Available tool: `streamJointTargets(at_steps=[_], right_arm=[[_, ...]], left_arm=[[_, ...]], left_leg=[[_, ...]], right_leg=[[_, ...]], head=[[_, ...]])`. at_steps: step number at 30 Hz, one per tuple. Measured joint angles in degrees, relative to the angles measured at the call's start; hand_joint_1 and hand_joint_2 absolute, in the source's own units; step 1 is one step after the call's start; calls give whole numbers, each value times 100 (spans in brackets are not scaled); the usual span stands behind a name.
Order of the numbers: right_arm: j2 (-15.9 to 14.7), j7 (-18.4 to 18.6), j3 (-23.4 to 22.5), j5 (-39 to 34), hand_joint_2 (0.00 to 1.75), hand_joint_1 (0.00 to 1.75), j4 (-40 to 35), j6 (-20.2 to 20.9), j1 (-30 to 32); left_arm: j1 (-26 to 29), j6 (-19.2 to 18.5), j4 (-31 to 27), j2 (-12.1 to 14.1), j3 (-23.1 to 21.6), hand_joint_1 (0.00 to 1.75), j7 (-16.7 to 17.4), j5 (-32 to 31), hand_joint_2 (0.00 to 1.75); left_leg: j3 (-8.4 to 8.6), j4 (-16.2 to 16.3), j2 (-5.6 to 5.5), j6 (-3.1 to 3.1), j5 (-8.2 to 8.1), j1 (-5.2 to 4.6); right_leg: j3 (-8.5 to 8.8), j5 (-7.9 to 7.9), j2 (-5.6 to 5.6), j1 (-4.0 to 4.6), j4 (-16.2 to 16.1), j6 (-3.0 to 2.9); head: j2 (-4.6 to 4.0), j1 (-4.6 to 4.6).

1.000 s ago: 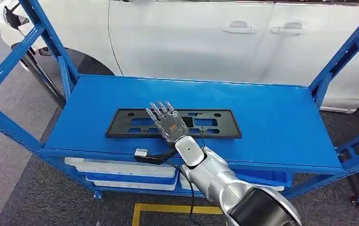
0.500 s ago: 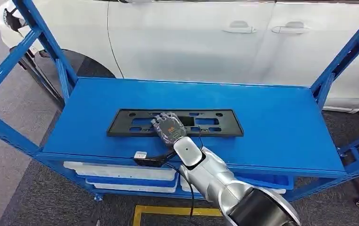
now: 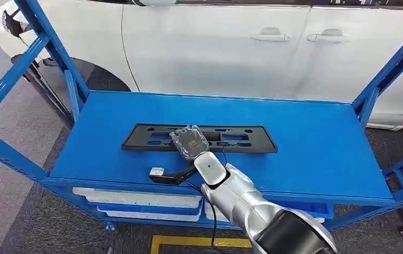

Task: Take the parts from the cabinet and place them on the table.

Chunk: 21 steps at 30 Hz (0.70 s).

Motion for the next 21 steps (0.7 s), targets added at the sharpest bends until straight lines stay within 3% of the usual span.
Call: streamJointTargets(at_steps=[1,2,4,5,6,7,9,10,11,14,16,17,19,20,21], right_arm=[[-4,2,0,-7,175,155,-2,0,-8],[-9,4,0,-15,175,155,-2,0,-13],[-28,4,0,-33,175,150,0,-7,16],[-44,4,0,-39,175,150,0,-20,32],[-57,4,0,-52,175,150,0,-35,39],[-66,6,0,-57,175,150,0,-50,38],[-70,24,0,-59,175,150,0,-79,26],[-72,26,0,-59,175,150,0,-85,20],[-72,26,0,-59,175,150,0,-85,11],[-83,33,0,-59,175,150,-2,-87,8],[-81,35,0,-63,175,150,-17,-98,-7],[-81,33,0,-85,175,150,-17,-101,-17],[-81,9,0,-147,175,150,-15,-144,-17],[-83,-15,0,-186,175,150,-15,-188,-17],[-83,-48,0,-246,175,150,-15,-240,-17]], left_arm=[[-5,-26,0,-7,0,0,-52,-6,0],[-17,-46,0,2,0,0,-98,-11,0],[-7,-63,0,2,0,0,-269,-70,0],[-1,-77,0,2,0,0,-341,-79,0],[3,-90,0,2,0,0,-407,-87,0],[5,-72,0,2,0,0,-455,-83,0],[3,16,0,-2,7,0,-527,-33,0],[3,46,0,-9,15,0,-529,-2,0],[1,63,0,-7,22,0,-529,4,0],[11,142,0,-2,61,0,-509,2,0],[7,144,0,4,83,0,-507,2,0],[4,136,0,0,96,0,-513,2,0],[7,125,0,2,101,0,-577,-4,0],[14,125,0,4,105,0,-621,-11,0],[17,131,0,7,105,0,-642,-37,0]], left_leg=[[12,-14,1,24,5,3],[10,-15,6,71,-3,2],[7,-13,11,88,-11,-12],[7,-12,11,94,-15,-16],[12,-11,6,94,-16,-19],[22,-10,-4,92,-20,-22],[64,-10,-20,68,-39,-25],[77,-10,-24,50,-52,-27],[62,24,-29,15,-74,-74],[64,-6,-26,-86,-69,-38],[49,56,-13,-148,-130,-30],[-62,331,-5,-177,-330,-35],[-487,1227,-4,-226,-760,-13],[-712,1671,-4,-240,-919,-13],[-838,1890,-4,-244,-933,-12]], right_leg=[[-36,-94,-8,-21,126,21],[-216,-311,-19,-22,494,33],[-721,-731,-20,-28,1484,55],[-924,-814,-20,-28,1851,58],[-998,-742,-20,-28,1916,51],[-923,-549,-20,-27,1700,36],[-454,2,-20,-23,685,-26],[-215,194,-22,-11,183,-76],[-161,133,-24,25,31,-81],[-187,144,-15,48,43,-136],[-144,186,-31,-12,-31,-205],[-134,182,-35,-19,-34,-230],[-137,171,-39,-7,-29,-247],[-143,168,-39,1,-22,-252],[-143,160,-38,4,-14,-261]], head=[[0,0],[0,0],[0,0],[0,0],[0,0],[0,0],[0,0],[0,0],[0,0],[0,0],[0,0],[0,-2],[0,0],[0,-2],[0,-2]])
